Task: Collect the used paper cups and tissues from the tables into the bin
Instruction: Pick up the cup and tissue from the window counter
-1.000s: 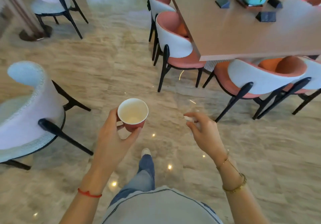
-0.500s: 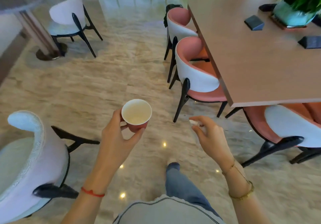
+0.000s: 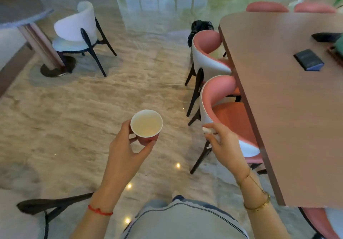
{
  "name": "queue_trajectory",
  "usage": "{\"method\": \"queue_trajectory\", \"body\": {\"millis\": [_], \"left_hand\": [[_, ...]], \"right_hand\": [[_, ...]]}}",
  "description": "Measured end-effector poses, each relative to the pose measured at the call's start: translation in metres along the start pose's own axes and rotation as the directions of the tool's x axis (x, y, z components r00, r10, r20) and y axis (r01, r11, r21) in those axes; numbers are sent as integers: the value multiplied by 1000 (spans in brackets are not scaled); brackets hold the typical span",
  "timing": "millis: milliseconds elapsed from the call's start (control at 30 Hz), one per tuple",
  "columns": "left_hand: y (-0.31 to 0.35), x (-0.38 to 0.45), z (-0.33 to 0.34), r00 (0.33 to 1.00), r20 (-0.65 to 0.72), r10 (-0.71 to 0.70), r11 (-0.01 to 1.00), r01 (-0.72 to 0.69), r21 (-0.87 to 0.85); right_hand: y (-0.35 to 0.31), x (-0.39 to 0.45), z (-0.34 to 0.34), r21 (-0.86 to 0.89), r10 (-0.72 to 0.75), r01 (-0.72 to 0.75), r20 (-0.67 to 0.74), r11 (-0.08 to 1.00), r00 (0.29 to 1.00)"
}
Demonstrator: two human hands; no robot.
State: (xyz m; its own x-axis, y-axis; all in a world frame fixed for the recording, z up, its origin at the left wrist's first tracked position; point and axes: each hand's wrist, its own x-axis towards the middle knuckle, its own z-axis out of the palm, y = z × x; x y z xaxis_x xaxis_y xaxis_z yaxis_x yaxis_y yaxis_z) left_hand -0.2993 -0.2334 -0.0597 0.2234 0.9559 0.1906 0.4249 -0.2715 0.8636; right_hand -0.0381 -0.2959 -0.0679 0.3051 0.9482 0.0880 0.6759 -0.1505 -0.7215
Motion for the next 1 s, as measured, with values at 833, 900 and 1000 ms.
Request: {"method": "queue_trajectory", "body": {"millis": [833, 900, 1000], "left_hand": [[-88, 652, 73, 995, 58, 76, 997, -78, 22], [-94, 698, 84, 993, 83, 79, 997, -80, 18], [-106, 766, 104, 990, 115, 86, 996, -88, 11]], "right_hand": [[11, 643, 58, 29, 11, -9, -55, 1000, 998], [18, 683, 61, 13, 39, -38, -73, 999, 997], [31, 747, 66, -2, 71, -72, -90, 997, 993]]}}
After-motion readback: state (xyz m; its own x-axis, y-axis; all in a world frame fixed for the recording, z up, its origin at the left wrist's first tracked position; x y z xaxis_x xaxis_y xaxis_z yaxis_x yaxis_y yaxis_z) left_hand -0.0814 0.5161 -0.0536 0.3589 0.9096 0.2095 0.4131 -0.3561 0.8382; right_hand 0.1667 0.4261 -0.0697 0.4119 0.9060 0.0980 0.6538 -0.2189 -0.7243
